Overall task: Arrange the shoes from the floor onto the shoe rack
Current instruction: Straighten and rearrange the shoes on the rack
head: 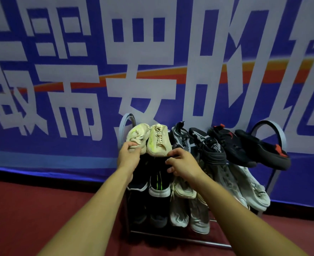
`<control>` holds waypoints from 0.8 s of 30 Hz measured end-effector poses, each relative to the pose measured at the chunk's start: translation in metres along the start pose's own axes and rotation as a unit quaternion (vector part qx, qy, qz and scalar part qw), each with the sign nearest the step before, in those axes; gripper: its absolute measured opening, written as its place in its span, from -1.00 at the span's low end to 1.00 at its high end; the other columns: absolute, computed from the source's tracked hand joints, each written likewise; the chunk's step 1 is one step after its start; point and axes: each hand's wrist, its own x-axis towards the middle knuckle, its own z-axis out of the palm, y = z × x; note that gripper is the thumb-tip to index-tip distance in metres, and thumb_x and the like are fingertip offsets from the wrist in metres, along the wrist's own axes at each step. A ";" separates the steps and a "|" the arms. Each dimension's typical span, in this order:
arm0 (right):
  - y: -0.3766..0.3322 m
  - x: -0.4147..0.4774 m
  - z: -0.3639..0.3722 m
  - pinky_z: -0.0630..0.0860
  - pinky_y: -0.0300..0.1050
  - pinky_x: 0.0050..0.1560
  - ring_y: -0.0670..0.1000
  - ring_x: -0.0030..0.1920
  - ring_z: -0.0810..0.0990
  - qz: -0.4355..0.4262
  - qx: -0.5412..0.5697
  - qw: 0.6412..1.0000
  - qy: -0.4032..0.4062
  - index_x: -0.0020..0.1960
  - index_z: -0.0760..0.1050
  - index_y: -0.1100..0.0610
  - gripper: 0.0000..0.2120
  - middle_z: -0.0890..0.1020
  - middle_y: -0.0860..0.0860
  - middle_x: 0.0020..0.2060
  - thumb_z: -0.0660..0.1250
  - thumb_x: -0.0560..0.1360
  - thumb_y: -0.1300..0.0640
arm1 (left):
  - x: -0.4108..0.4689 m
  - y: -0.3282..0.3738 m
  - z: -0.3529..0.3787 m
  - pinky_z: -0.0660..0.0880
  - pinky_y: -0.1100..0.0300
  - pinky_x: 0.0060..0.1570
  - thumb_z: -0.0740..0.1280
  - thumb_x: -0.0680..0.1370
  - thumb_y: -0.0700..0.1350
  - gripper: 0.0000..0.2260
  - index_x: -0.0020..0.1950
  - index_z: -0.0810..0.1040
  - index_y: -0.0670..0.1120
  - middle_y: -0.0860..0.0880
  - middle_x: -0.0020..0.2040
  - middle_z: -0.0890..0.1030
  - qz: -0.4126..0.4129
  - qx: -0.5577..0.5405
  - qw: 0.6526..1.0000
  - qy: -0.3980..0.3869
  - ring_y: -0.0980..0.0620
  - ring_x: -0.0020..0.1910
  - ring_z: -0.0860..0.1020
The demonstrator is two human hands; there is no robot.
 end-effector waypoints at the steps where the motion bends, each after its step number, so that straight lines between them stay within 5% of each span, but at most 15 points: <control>1: -0.001 -0.001 -0.001 0.44 -0.21 -0.38 0.03 -0.32 0.62 0.001 0.002 1.000 -0.004 0.08 0.52 0.13 -0.83 0.67 0.22 0.00 0.32 0.51 0.27 | -0.001 0.001 0.000 0.46 0.13 -0.24 0.34 0.52 -0.02 -0.97 -0.06 0.54 0.12 -0.02 0.01 0.64 0.014 -0.007 1.000 0.012 -0.08 -0.07 0.63; 11: -0.018 -0.011 -0.010 0.38 -0.33 -0.46 -0.05 -0.40 0.52 0.005 0.157 0.988 -0.011 0.14 0.55 0.21 -0.85 0.69 0.14 -0.09 0.28 0.61 0.22 | -0.021 0.043 0.001 0.43 0.18 -0.32 0.33 0.59 -0.01 -0.85 -0.18 0.50 0.06 -0.01 -0.10 0.61 0.134 -0.104 0.985 -0.006 0.08 -0.21 0.51; 16: -0.028 -0.009 -0.023 0.38 -0.22 -0.28 -0.09 -0.33 0.58 0.000 0.295 0.955 0.035 0.21 0.53 0.08 -0.74 0.74 0.06 0.01 0.31 0.60 -0.04 | -0.026 0.044 0.002 0.45 0.19 -0.33 0.23 0.60 -0.03 -0.81 0.06 0.61 0.18 0.00 0.08 0.66 0.067 -0.157 0.983 -0.064 0.04 -0.12 0.59; 24: -0.021 -0.006 -0.040 0.41 -0.31 -0.41 -0.11 -0.41 0.45 0.051 0.353 0.930 0.091 0.35 0.43 0.14 -0.44 0.75 0.07 -0.04 0.27 0.56 -0.26 | -0.025 0.040 -0.008 0.25 0.21 -0.53 0.27 0.51 -0.01 -0.81 0.03 0.63 -0.02 -0.08 -0.19 0.57 -0.021 -0.223 0.974 -0.024 0.07 -0.46 0.41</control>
